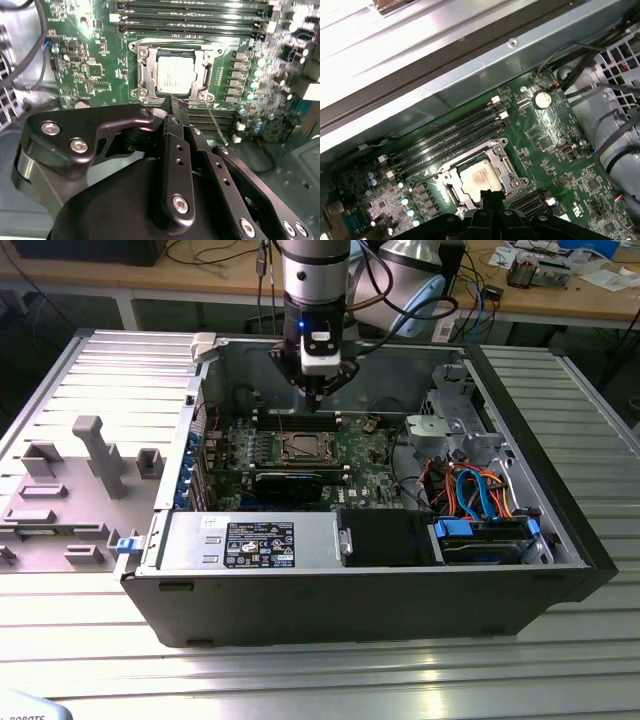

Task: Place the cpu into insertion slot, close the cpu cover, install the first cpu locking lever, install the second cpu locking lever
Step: 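Install the first cpu locking lever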

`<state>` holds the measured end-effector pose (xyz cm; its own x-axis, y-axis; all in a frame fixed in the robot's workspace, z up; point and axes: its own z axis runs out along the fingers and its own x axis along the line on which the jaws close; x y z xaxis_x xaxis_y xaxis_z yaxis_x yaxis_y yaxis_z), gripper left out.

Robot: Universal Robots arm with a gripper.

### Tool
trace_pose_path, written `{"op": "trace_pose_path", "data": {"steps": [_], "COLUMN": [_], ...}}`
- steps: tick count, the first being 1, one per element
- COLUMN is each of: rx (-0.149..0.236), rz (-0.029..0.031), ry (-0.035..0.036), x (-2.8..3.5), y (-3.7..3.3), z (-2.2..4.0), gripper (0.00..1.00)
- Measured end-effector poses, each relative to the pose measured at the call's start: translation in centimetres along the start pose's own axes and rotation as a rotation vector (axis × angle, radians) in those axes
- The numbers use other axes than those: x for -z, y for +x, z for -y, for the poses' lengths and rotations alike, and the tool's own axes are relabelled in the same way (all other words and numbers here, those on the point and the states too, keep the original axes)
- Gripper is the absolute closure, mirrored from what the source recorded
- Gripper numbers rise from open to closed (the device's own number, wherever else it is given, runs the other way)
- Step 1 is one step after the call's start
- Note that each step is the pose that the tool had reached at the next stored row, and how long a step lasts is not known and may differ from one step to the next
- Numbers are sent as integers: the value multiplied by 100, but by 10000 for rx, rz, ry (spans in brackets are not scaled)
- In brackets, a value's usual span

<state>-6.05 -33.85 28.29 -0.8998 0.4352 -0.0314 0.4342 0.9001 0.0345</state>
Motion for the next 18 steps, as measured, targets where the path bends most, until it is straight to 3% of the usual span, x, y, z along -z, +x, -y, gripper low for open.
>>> {"op": "trace_pose_path", "data": {"steps": [2,5,15,18], "rx": [571,1085,1147,1194], "rz": [-19,-38,-37,-80], "ry": [-19,-34,-39,-20], "x": [-7,-13,-13,-12], "y": [0,2,4,5], "z": [0,1,2,3], "gripper": [89,89,89,89]}}
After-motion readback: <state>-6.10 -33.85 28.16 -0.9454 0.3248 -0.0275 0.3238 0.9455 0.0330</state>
